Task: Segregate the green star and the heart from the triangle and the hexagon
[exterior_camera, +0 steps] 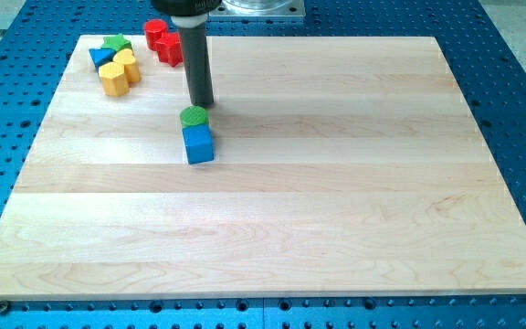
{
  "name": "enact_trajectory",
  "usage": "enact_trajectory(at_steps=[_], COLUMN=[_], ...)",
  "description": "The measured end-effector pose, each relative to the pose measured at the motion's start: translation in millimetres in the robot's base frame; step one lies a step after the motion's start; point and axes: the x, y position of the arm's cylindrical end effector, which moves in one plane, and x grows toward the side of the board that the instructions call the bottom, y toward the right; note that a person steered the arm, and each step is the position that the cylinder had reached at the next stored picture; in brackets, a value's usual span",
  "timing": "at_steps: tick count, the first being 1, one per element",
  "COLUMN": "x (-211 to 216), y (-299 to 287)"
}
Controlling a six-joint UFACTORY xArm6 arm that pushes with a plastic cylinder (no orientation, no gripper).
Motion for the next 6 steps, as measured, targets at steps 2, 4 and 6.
enact_trajectory(at_steps=[2,4,6], x=[-32,-97,-28], y=[-194,-119,-106])
